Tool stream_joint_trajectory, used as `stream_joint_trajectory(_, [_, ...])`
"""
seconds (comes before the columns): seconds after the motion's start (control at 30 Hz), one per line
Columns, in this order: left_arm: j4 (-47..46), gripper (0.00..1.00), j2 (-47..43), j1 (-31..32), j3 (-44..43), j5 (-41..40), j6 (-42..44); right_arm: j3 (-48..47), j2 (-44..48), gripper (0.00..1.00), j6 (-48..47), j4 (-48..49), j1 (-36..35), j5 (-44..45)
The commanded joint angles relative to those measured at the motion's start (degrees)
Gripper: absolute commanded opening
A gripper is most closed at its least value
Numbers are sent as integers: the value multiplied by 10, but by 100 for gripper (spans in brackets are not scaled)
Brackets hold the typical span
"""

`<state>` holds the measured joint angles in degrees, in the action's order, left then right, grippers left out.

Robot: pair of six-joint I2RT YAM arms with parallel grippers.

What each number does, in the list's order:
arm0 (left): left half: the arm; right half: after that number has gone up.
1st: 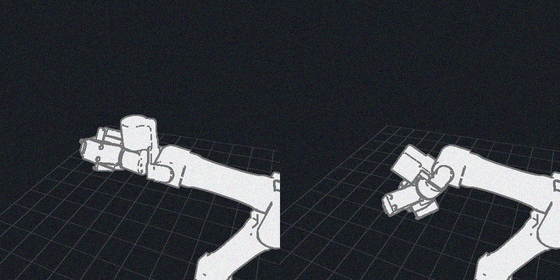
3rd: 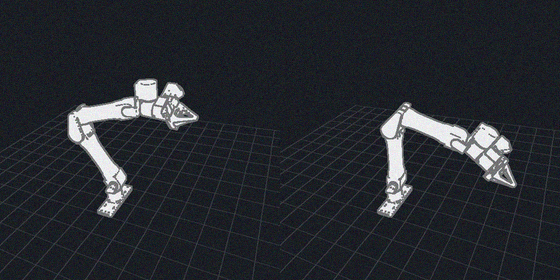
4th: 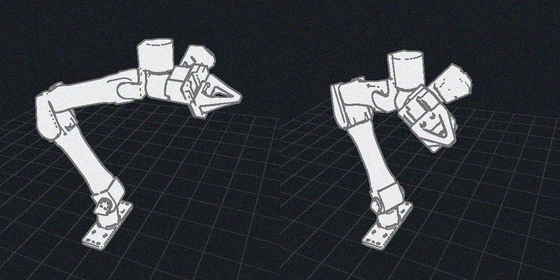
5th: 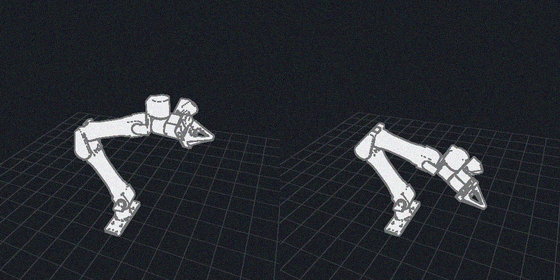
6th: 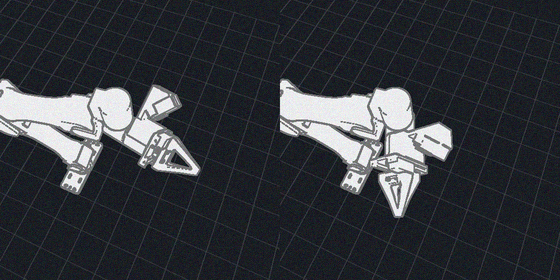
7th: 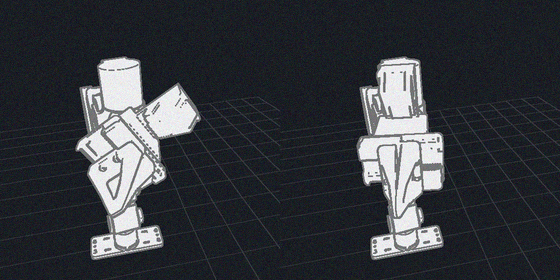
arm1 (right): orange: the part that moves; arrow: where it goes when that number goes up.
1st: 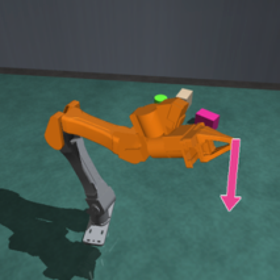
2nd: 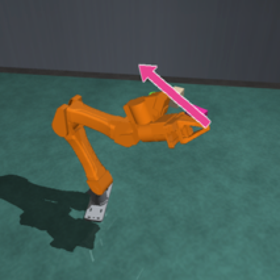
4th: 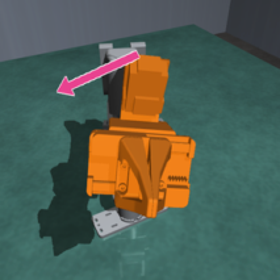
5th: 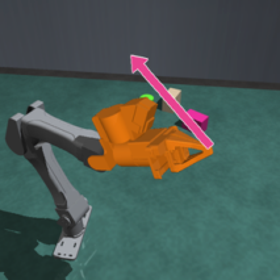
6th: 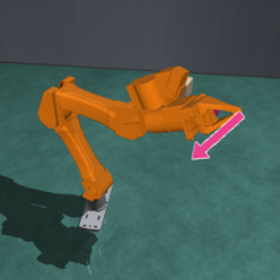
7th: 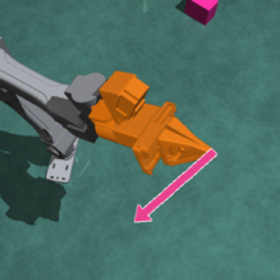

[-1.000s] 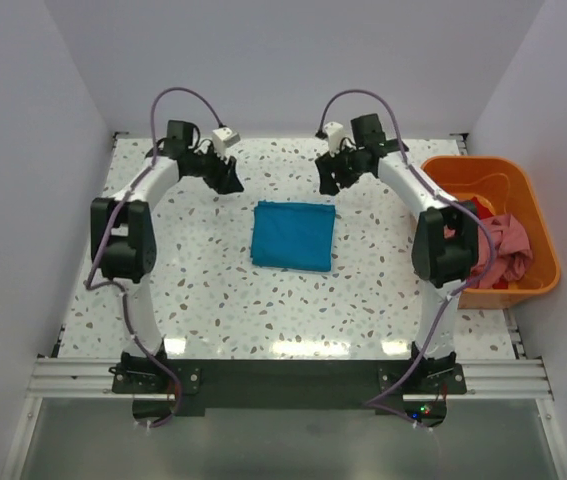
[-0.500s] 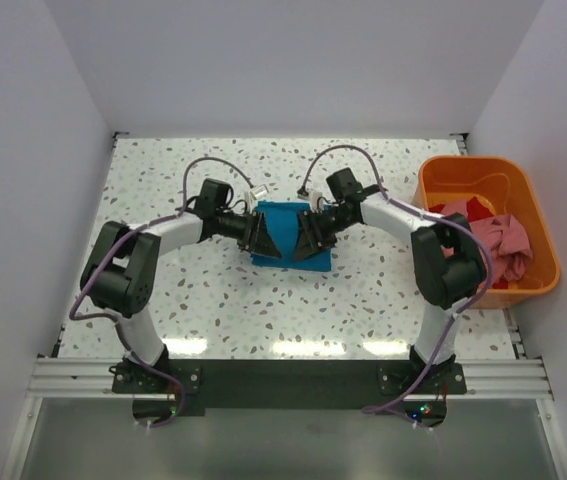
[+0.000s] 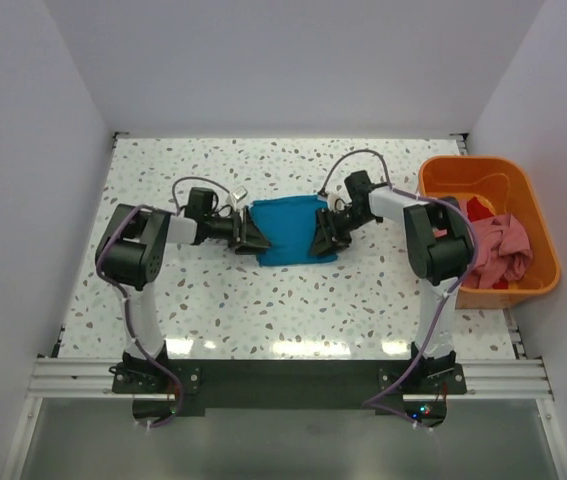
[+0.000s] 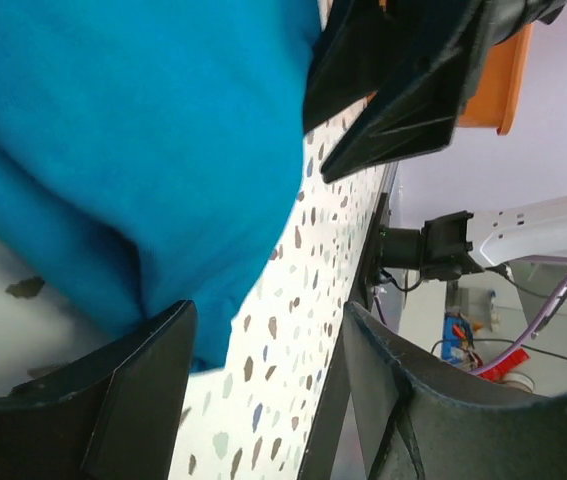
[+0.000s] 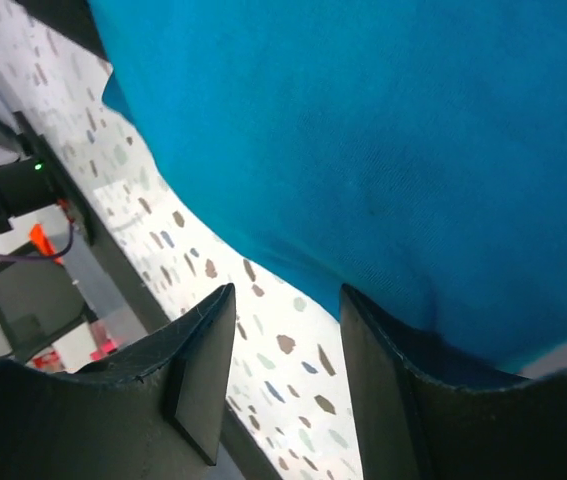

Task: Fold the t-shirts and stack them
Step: Fold the tshirt, then neatly place the folded tshirt to the corner

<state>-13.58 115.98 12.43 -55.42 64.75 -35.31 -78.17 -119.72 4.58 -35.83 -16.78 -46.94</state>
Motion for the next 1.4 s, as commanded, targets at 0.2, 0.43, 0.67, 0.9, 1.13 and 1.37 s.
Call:
stream_joint_trajectory(0.2, [185, 71, -249, -61, -34, -107, 181, -57, 179, 60, -4, 4, -34, 222])
stream_joint_trajectory(0.43, [341, 93, -354, -118, -90, -215, 272, -49, 208, 80, -76, 30, -200, 476])
stream_joint_trajectory(0.67, [408, 96, -434, -122, -114, -238, 339, -120, 93, 80, -84, -6, -212, 506])
stream_joint_trajectory(0.9, [438, 100, -477, -122, -101, -244, 373, -220, -40, 80, -96, -35, -206, 506])
stream_joint_trajectory(1.13, [472, 100, -459, -122, -98, -249, 402, -290, -131, 78, -118, -61, -135, 503])
stream_joint_trajectory(1.37, [482, 100, -418, -123, -105, -252, 430, -391, -197, 78, -173, -84, -37, 518])
